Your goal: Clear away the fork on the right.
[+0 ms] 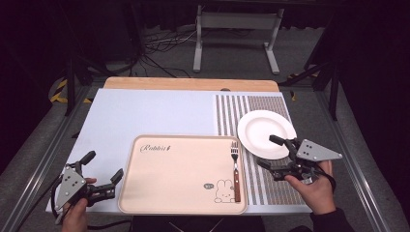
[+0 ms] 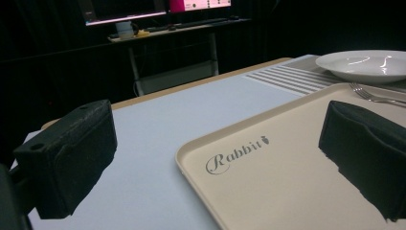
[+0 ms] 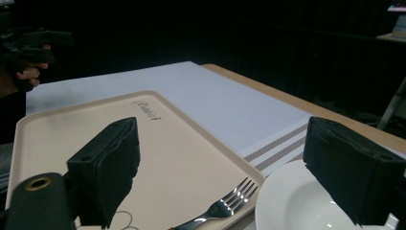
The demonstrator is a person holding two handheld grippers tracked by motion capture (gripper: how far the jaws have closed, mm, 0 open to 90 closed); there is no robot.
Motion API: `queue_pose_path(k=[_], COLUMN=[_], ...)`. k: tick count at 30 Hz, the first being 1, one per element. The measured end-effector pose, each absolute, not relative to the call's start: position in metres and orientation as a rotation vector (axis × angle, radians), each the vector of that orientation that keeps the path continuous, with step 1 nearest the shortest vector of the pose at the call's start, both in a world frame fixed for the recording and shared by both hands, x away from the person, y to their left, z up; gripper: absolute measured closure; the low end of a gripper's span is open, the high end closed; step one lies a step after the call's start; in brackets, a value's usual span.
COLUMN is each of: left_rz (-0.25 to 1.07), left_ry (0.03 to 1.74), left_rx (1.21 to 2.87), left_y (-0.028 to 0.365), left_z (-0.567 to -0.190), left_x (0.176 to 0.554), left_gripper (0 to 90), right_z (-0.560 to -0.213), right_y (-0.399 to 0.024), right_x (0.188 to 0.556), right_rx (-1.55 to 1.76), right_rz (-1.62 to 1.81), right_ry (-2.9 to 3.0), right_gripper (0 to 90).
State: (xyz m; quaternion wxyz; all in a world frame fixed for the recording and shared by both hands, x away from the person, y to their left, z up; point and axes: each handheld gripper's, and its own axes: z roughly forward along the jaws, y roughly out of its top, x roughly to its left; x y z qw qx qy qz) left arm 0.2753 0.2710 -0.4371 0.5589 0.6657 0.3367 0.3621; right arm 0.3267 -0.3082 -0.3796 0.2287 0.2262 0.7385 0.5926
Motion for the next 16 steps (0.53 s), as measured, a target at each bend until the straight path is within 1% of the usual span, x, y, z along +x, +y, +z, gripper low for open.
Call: queue_pose_path(k=[8, 16], left_rz=[0.847, 0.849], left_ry=[0.797, 0.792], left_rx=[1.571, 1.568], left_y=[0.27, 0.271], left_z=[-0.438, -0.437], left_x=[0.275, 0.275], left_gripper=[0.0, 0.0], right_z=[-0.4, -0.425], right_y=[-0.328, -0.339], right_x=[0.32, 0.322], right_rx=[0.599, 0.623], right_rz=[1.688, 1.669], right_ry=[1.945, 1.948], right_gripper=[13.9, 13.8])
